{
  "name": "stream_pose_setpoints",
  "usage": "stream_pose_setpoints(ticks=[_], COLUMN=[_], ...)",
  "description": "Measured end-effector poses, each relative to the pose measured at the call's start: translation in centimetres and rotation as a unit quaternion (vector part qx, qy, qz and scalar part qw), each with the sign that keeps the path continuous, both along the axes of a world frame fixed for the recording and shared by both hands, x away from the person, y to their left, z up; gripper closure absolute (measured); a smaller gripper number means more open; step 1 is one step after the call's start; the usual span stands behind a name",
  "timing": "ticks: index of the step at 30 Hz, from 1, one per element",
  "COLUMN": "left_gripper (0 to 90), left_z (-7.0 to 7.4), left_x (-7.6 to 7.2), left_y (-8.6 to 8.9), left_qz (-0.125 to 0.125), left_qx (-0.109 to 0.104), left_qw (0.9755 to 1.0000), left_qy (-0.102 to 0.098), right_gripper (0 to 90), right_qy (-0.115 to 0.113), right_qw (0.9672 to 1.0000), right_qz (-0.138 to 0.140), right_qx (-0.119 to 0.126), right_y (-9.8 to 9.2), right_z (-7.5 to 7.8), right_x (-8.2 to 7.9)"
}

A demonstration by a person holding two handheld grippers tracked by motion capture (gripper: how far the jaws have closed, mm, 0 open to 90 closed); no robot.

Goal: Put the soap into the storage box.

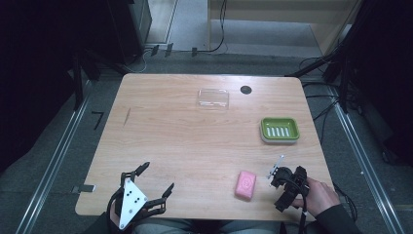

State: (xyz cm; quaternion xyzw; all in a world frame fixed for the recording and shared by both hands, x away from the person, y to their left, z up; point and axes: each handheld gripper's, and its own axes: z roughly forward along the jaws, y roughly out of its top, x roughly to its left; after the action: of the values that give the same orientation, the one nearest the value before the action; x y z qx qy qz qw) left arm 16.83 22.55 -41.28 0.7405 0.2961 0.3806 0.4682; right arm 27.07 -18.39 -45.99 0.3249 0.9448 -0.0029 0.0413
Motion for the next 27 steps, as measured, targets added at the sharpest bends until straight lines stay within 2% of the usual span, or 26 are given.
stream_pose_setpoints(ticks=[8,12,15,27], left_gripper=[13.6,13.6,13.6,13.6], left_z=[-0.1,0.0,0.0,0.0], left_x=[0.1,0.0,0.1,0.2], left_y=[0.0,0.1,0.0,0.0], left_qz=[-0.003,0.004,0.0,-0.003], left_qx=[0.004,-0.005,0.001,-0.001], left_qw=[1.0,1.0,1.0,1.0], left_qy=[0.005,0.003,0.004,0.002], right_gripper=[2.7,2.6,2.6,1.1], right_qy=[-0.006,-0.007,-0.008,-0.005], right_qw=[0.9998,0.9996,0.9993,0.9987], right_qz=[0.018,0.026,0.035,0.045], right_qx=[0.008,0.013,0.012,0.022], right_y=[1.1,1.8,2.2,3.8], right_z=[0.7,0.9,0.9,1.2], right_x=[0.4,0.6,0.7,1.0])
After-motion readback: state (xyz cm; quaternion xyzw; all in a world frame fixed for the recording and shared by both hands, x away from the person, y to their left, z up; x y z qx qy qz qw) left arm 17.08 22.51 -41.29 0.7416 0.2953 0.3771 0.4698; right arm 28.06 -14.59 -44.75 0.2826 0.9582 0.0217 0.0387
